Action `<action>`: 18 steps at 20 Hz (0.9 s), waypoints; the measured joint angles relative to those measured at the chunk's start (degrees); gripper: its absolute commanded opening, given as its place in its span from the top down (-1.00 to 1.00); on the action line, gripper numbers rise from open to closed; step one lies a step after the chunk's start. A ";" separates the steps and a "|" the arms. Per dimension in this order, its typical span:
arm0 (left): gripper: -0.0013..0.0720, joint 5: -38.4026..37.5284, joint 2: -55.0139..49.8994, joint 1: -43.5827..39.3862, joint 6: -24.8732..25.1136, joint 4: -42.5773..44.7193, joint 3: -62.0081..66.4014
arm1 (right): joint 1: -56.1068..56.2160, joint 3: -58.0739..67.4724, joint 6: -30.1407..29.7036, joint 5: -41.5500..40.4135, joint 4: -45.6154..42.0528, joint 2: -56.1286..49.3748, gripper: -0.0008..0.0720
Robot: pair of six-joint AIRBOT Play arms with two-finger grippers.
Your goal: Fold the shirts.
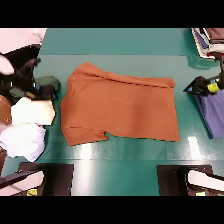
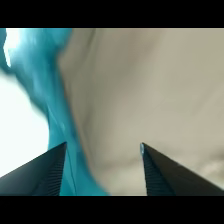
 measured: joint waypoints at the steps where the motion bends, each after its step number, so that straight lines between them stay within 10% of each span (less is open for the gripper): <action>1: -0.51 0.57 3.06 0.13 -0.04 -0.09 -5.01 | -0.35 -2.89 -0.37 -0.50 0.52 1.99 0.05; 12: -0.51 16.13 14.99 0.68 -2.75 -10.73 -36.57 | -0.96 -14.82 -1.81 -3.72 2.03 12.26 0.05; 13: -0.37 17.38 15.08 0.63 -2.69 -12.28 -37.38 | -0.96 -14.91 -1.84 -3.72 2.03 12.41 0.05; 15: 0.90 19.96 15.04 0.57 -2.54 -13.40 -38.58 | -0.96 -15.08 -1.86 -3.72 2.03 12.61 0.05; 18: 0.90 21.03 14.99 0.50 -2.34 -13.81 -38.51 | -1.66 -15.26 -1.95 -2.75 1.75 12.72 0.05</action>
